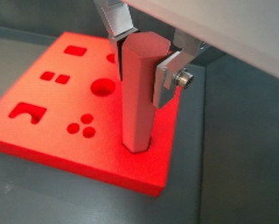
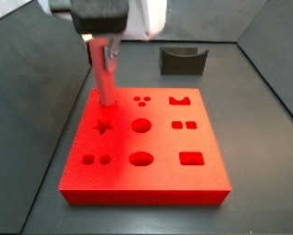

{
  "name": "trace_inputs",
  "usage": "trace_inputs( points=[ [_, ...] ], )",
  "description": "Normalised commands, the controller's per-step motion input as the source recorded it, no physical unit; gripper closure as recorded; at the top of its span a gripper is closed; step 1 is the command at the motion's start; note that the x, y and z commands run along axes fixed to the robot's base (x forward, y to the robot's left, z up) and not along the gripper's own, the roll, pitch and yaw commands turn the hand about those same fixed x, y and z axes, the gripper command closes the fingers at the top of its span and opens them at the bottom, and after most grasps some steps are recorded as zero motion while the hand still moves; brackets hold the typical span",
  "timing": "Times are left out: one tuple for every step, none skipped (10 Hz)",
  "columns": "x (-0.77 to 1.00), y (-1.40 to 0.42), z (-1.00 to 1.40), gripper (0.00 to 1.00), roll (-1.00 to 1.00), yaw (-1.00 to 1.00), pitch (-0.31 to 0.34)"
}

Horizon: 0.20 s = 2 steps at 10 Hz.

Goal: Pick up the hexagon object. Move up. Place the hexagon object on the fixture. Regrasp the hexagon object. Move to above the board. Insert the hexagon object.
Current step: Insert the hexagon object.

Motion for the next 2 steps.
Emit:
trace_inputs(
  points=[
    [0.00, 0.00, -0.11, 1.00, -0.07, 0.00, -0.063],
    [0.00, 0.00, 0.00, 1.00, 0.00, 0.00, 0.000]
  ],
)
